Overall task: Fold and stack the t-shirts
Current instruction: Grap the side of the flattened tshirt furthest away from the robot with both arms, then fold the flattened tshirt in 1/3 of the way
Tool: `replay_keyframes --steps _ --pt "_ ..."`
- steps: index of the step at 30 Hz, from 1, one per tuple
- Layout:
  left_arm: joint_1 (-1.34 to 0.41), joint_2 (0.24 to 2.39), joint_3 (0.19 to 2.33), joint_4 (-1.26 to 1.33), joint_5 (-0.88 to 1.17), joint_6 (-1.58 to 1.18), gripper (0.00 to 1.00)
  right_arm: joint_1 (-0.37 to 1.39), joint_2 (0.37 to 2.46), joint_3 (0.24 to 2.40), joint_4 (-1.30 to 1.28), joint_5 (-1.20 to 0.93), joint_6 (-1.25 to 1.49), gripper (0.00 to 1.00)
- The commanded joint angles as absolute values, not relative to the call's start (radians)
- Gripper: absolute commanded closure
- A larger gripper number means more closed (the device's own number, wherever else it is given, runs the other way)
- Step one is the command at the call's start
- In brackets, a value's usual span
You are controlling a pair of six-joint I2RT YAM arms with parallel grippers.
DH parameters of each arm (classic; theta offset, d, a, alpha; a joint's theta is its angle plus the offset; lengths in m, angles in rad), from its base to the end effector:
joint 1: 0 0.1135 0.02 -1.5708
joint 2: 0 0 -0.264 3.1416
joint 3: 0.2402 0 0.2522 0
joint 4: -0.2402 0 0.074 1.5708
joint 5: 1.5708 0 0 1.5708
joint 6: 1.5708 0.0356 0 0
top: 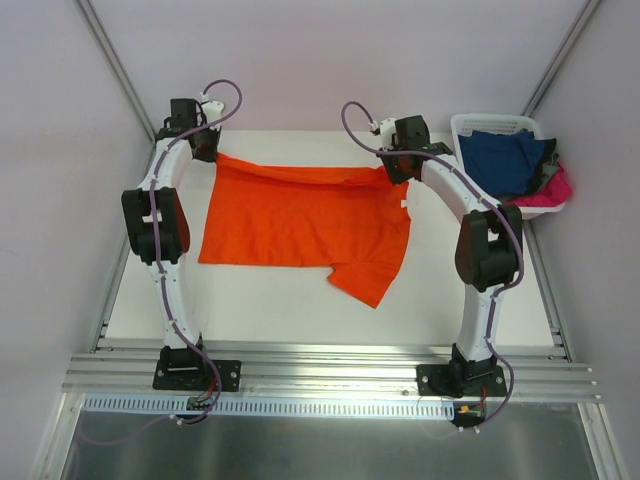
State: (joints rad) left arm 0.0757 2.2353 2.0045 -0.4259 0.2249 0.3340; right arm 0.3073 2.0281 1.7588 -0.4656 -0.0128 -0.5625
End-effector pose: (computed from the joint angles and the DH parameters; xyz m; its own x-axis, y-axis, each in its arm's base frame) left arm 0.5202 0.0315 0.2573 -0.5415 0.2794 -0.7929 0.2963 0.9461 0.1310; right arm 0.4478 0.1426 0.2695 -0.3745 -0.6783 -0.6322 -0.6043 0.6956 -0.3884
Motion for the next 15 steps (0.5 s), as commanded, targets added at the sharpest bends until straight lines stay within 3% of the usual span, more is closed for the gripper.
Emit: replay_keyframes --steps 1,15 --pt "0.08 2.214 1.982 -0.42 0.227 0.325 1.0 0.302 1.97 1.767 -0.462 -0.025 -0.571 0.99" --pt "0.084 2.253 1.98 -0.42 0.219 0.307 1.0 0.305 2.069 1.818 -0.483 -0.04 -0.563 0.99"
